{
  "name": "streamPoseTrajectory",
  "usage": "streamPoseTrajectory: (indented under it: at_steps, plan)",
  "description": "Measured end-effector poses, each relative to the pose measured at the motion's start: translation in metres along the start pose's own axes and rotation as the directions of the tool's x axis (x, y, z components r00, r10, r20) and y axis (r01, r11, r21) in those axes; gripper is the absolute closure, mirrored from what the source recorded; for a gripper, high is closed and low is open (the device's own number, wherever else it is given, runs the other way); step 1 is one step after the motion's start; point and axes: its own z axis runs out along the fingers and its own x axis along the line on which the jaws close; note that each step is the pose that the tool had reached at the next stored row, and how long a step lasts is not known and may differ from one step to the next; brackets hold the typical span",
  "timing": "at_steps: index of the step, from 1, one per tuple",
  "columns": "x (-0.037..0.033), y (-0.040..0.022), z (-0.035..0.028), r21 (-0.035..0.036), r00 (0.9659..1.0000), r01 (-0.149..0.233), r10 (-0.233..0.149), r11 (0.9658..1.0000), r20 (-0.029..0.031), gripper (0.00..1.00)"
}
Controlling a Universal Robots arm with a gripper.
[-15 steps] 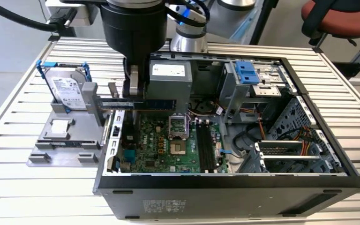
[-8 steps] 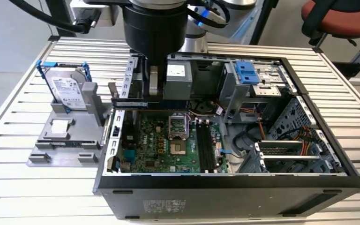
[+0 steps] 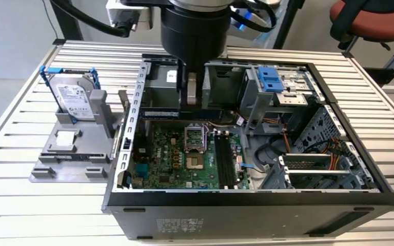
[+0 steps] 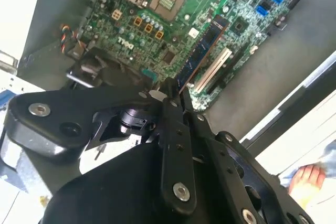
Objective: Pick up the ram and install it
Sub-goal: 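Pick up the ram and move it above insertion slot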
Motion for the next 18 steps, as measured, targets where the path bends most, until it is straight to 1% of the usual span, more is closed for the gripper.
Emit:
streamPoseTrajectory:
  at_steps: [9,14,18]
  plan:
    - [-0.0002,-0.0376,-0.0012,-0.0066,1.0,0.0,0.0,1.0,0.0,1.0]
    - [-0.0003,-0.0597,-0.0019,-0.0092,1.0,0.0,0.0,1.0,-0.0001,1.0]
    - [-0.0003,-0.0761,-0.0024,-0.0104,1.0,0.0,0.0,0.9999,0.0,1.0]
